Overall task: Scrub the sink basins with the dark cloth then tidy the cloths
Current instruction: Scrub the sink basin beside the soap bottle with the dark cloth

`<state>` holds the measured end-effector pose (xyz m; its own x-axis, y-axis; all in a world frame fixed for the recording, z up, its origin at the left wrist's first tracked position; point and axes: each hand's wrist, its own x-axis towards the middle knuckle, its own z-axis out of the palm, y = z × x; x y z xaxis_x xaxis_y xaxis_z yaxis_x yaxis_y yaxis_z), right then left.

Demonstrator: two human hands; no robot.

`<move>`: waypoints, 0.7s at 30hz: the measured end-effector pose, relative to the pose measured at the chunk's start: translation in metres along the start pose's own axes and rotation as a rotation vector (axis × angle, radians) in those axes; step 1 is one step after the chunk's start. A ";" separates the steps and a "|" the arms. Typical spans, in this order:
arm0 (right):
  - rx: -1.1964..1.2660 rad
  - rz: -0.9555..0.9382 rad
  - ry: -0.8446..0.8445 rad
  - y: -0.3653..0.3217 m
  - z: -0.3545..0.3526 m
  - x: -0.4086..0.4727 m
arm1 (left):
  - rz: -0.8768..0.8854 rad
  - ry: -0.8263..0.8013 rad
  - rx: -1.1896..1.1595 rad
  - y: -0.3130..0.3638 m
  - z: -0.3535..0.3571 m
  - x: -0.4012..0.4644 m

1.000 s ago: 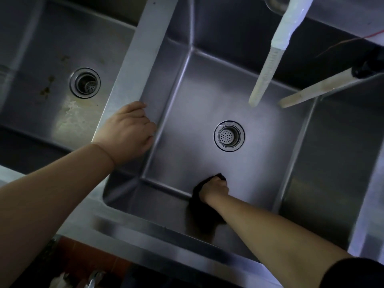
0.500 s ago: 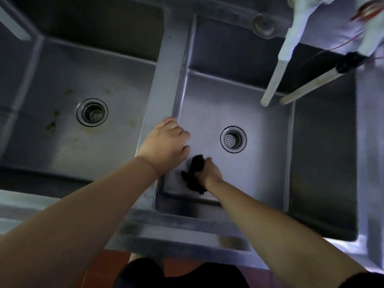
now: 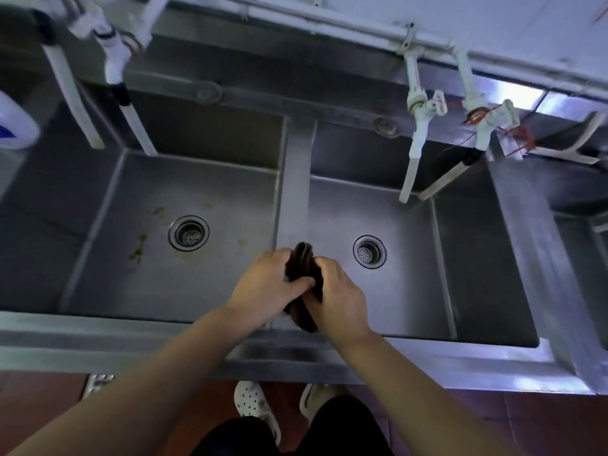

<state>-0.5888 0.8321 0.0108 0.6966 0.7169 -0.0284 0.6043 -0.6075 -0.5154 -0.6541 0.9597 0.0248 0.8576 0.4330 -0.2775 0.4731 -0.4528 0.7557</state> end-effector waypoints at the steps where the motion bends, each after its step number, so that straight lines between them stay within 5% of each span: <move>1: 0.009 -0.022 -0.008 -0.007 0.001 0.001 | -0.029 -0.006 -0.045 0.002 -0.005 -0.003; 16: 0.188 -0.269 -0.275 -0.036 0.020 0.074 | -0.275 0.236 -0.445 -0.031 -0.074 -0.005; 21: 0.171 -0.235 -0.378 -0.049 0.039 0.108 | -0.286 0.252 -0.286 -0.053 -0.090 0.006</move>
<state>-0.5588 0.9526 -0.0006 0.3405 0.9214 -0.1874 0.6344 -0.3722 -0.6775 -0.6919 1.0564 0.0359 0.6090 0.7003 -0.3724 0.5782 -0.0706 0.8128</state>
